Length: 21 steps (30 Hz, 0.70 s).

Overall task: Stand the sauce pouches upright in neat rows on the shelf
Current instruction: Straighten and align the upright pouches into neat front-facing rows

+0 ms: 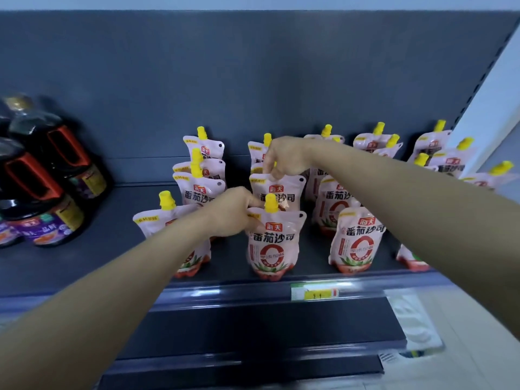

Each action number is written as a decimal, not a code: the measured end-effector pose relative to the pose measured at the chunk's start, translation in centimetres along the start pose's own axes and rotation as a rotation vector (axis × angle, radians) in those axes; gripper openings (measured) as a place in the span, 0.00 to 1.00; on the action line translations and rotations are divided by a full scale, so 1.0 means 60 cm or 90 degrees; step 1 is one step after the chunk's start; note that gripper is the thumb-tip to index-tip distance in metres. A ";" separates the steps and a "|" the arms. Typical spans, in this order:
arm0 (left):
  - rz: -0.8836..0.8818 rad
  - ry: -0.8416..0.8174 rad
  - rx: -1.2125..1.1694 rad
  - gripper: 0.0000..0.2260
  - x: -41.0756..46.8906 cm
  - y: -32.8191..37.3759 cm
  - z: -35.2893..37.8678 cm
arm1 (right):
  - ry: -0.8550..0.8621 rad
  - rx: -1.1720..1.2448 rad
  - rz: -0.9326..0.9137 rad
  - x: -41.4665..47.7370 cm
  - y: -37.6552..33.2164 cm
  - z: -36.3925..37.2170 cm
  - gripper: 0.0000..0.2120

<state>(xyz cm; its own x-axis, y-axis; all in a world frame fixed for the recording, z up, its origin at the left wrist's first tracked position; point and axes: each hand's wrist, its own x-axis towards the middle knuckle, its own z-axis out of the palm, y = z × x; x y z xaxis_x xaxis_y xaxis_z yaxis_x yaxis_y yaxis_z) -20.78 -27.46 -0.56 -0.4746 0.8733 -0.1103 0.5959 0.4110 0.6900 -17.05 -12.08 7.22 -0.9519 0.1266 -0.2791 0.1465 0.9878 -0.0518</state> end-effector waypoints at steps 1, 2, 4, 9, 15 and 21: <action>-0.001 0.002 0.013 0.13 0.001 0.001 0.001 | -0.004 -0.004 -0.007 0.000 0.002 -0.001 0.14; -0.001 0.007 0.022 0.12 0.002 0.002 0.002 | -0.008 -0.004 -0.015 0.000 0.003 -0.003 0.14; -0.006 0.007 0.035 0.12 0.005 0.002 0.002 | -0.017 0.001 -0.024 0.004 0.008 -0.004 0.15; -0.011 -0.038 0.058 0.07 -0.001 0.004 -0.016 | -0.032 0.017 -0.041 0.019 0.010 -0.009 0.15; -0.021 -0.117 0.061 0.05 -0.010 0.023 -0.038 | -0.010 0.041 -0.087 0.031 0.012 -0.009 0.14; -0.036 0.005 -0.060 0.16 -0.015 0.038 -0.080 | -0.010 0.046 -0.110 0.038 0.014 -0.004 0.14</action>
<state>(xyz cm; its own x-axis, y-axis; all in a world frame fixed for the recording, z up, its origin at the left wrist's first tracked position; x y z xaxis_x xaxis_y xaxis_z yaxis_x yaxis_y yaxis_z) -22.11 -28.55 4.57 -0.5116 0.8469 -0.1452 0.5042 0.4327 0.7474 -19.16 -10.91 6.76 -0.9601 -0.0470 -0.2755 0.0001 0.9857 -0.1684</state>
